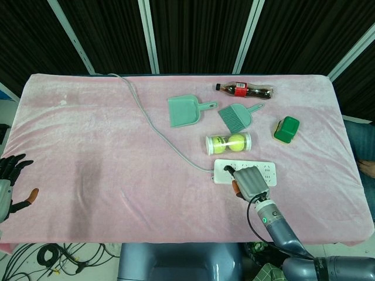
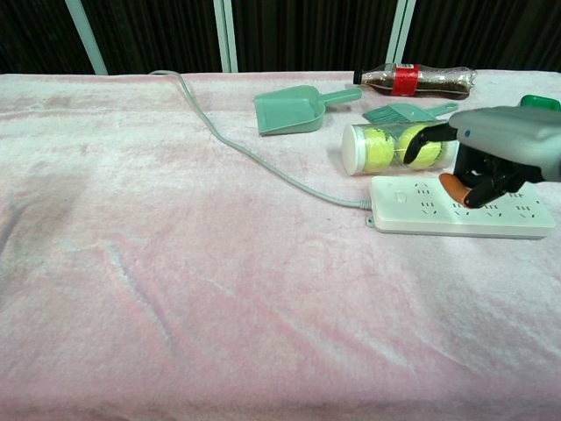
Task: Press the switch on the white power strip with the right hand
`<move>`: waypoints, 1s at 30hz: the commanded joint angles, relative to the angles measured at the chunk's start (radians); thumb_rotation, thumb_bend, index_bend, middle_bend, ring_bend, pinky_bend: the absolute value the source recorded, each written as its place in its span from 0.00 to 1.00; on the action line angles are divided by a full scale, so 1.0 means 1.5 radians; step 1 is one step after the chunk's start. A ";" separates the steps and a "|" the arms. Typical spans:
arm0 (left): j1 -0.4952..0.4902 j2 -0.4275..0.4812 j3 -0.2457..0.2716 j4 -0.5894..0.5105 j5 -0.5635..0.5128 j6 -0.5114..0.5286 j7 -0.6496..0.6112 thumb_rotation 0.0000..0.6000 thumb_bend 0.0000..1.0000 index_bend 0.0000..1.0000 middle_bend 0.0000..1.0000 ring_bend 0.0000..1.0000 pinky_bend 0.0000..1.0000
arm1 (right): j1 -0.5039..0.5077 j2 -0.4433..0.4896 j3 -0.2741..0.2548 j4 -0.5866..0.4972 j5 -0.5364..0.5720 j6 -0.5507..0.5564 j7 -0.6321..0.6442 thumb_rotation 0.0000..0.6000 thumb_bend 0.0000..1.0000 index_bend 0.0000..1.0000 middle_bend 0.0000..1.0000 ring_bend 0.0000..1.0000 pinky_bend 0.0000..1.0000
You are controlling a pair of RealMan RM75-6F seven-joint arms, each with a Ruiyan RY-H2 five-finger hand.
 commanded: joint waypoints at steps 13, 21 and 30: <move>0.002 -0.002 0.001 -0.001 0.004 0.004 0.001 1.00 0.31 0.20 0.11 0.06 0.08 | -0.218 0.173 -0.076 -0.074 -0.362 0.292 0.155 1.00 0.10 0.15 0.08 0.27 0.21; 0.005 -0.005 0.003 -0.003 0.010 0.013 0.005 1.00 0.31 0.20 0.11 0.06 0.08 | -0.359 0.154 -0.133 0.078 -0.428 0.439 0.216 1.00 0.10 0.15 0.07 0.26 0.20; 0.009 -0.009 0.004 -0.002 0.019 0.026 0.006 1.00 0.31 0.20 0.11 0.06 0.08 | -0.438 0.122 -0.143 0.202 -0.412 0.455 0.279 1.00 0.10 0.15 0.08 0.26 0.20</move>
